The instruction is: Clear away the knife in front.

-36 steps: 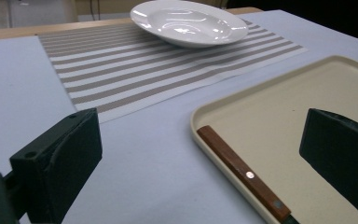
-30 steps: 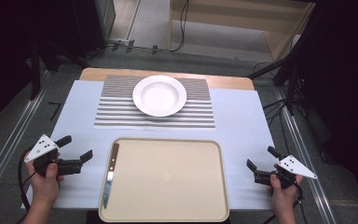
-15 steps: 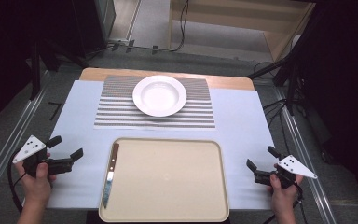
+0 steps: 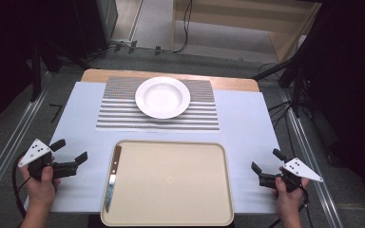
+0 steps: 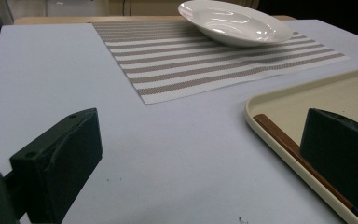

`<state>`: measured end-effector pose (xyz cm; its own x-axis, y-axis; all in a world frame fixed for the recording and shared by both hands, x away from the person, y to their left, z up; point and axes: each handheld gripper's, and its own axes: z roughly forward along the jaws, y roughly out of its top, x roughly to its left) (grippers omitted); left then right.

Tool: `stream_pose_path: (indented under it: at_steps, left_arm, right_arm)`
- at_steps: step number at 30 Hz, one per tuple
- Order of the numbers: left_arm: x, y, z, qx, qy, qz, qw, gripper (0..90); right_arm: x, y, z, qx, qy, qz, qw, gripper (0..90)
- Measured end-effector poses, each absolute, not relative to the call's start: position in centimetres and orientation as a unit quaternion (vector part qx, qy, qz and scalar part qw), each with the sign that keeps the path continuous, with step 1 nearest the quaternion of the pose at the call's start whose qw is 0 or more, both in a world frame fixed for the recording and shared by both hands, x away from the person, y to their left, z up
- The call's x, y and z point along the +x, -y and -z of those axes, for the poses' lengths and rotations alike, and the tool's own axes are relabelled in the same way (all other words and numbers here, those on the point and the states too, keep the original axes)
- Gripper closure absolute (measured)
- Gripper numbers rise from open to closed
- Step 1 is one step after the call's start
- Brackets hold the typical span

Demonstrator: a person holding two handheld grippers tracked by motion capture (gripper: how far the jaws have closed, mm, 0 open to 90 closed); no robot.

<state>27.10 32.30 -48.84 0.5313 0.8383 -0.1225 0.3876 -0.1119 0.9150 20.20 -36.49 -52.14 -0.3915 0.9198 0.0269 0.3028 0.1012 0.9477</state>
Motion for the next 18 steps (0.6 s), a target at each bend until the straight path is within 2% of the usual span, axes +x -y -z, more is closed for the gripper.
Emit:
stream_pose_path:
  at_steps: [18]
  left_arm:
    - [27.13, -32.3, 48.88, 0.711, -0.431, -0.22, 0.51, 0.0]
  right_arm:
    - [20.29, 36.48, 52.16, 0.457, -0.673, -0.49, 0.315, 0.0]
